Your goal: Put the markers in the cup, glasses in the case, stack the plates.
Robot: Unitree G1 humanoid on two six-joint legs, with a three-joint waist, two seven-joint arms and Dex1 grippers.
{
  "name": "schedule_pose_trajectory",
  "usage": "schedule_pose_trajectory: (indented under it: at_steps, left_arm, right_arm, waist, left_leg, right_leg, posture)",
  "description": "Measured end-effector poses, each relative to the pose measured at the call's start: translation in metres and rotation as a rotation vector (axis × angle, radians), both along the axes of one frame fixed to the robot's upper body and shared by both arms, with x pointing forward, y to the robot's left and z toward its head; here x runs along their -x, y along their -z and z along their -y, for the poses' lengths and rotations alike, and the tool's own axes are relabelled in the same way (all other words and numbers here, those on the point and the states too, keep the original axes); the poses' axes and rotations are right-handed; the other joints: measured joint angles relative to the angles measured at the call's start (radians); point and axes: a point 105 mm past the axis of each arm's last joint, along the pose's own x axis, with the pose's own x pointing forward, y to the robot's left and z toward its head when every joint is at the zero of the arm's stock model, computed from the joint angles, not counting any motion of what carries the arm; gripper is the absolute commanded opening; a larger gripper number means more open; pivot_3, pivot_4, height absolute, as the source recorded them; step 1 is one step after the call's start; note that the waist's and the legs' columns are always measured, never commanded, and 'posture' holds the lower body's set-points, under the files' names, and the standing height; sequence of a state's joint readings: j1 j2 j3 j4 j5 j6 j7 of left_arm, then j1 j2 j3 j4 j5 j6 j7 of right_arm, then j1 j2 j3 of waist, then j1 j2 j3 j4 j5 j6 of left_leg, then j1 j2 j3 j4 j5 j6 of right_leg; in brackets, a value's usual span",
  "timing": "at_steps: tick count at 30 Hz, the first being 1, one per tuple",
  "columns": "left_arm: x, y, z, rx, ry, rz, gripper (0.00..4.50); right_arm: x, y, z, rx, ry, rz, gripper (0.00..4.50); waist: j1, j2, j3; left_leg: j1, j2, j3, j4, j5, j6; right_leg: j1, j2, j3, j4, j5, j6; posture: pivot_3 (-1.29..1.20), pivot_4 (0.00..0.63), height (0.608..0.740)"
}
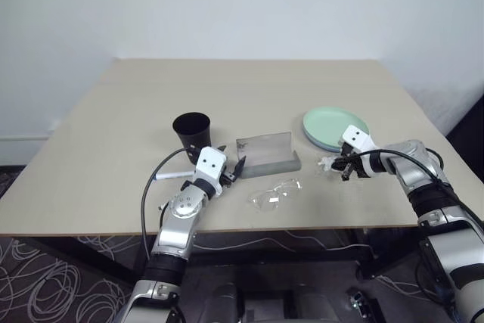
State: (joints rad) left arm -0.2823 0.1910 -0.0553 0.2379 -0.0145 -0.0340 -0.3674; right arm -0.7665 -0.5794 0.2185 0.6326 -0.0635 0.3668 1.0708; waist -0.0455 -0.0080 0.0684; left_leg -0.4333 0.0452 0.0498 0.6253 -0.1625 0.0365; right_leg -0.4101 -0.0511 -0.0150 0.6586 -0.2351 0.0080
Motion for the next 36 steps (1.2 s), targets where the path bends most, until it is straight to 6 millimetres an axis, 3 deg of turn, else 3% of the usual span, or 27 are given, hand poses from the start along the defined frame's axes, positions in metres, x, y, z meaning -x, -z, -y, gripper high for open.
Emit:
schedule_pose_trajectory:
  at_steps: [5,10,13,16,19,29,36]
  left_arm:
    - [0.0,0.0,-0.001,-0.002,0.001,0.0,3.22]
    - [0.0,0.0,-0.002,-0.009,0.001,0.0,3.22]
    - [0.0,0.0,-0.003,-0.01,0.001,0.0,3.22]
    - [0.0,0.0,-0.003,-0.011,0.002,0.0,3.22]
    - [0.0,0.0,-0.003,-0.015,0.006,-0.001,3.22]
    - [0.001,-0.006,-0.007,-0.038,0.021,0.011,3.22]
    - [0.003,-0.006,-0.006,-0.057,0.071,-0.008,3.22]
  right_arm:
    - [-0.012,-0.025,-0.002,-0.031,0.019,0.101,0.04]
    - [-0.041,-0.059,0.004,-0.032,0.134,0.253,0.04]
    - [-0.052,-0.058,0.009,-0.014,0.202,0.289,0.04]
    - [-0.056,-0.039,0.009,-0.007,0.25,0.275,0.04]
    - [-0.057,-0.027,0.013,-0.001,0.29,0.249,0.59]
    - [-0.063,-0.035,0.016,-0.018,0.319,0.282,4.04]
    - [-0.062,-0.044,0.006,-0.042,0.227,0.35,4.04]
  waist:
    - [0.0,0.0,0.0]
    - [0.0,0.0,0.0]
    - [0.0,0.0,0.0]
    - [0.0,0.0,0.0]
    - [0.0,0.001,0.0]
    - [-0.001,0.002,0.0]
    - [0.0,0.002,-0.001]
  left_leg:
    - [0.0,0.0,0.0,0.0,0.0,0.0]
    - [0.0,0.001,0.0,0.0,0.0,0.0]
    - [0.0,0.001,0.0,0.0,0.0,0.0]
    - [0.0,0.0,0.001,-0.001,0.0,0.0]
    - [-0.001,0.0,0.002,-0.001,0.0,0.0]
    - [-0.001,0.002,0.013,-0.001,0.0,0.0]
    - [-0.001,0.002,0.014,-0.001,0.0,0.0]
  right_leg:
    - [0.0,0.0,0.0,0.0,0.0,0.0]
    - [-0.001,0.0,0.0,0.0,0.0,-0.001]
    - [-0.001,-0.001,0.0,0.0,0.0,-0.001]
    - [0.0,-0.001,0.001,0.0,0.001,-0.001]
    - [-0.001,0.0,0.002,0.0,0.001,-0.002]
    - [-0.001,0.0,0.002,0.001,0.001,-0.001]
    - [-0.001,0.0,0.003,0.0,0.001,-0.001]
  posture:
    - [0.0,0.0,0.738]
    - [0.0,0.0,0.738]
    - [0.0,0.0,0.738]
    - [0.0,0.0,0.738]
    - [0.0,0.0,0.738]
    - [0.0,0.0,0.738]
    - [0.0,0.0,0.738]
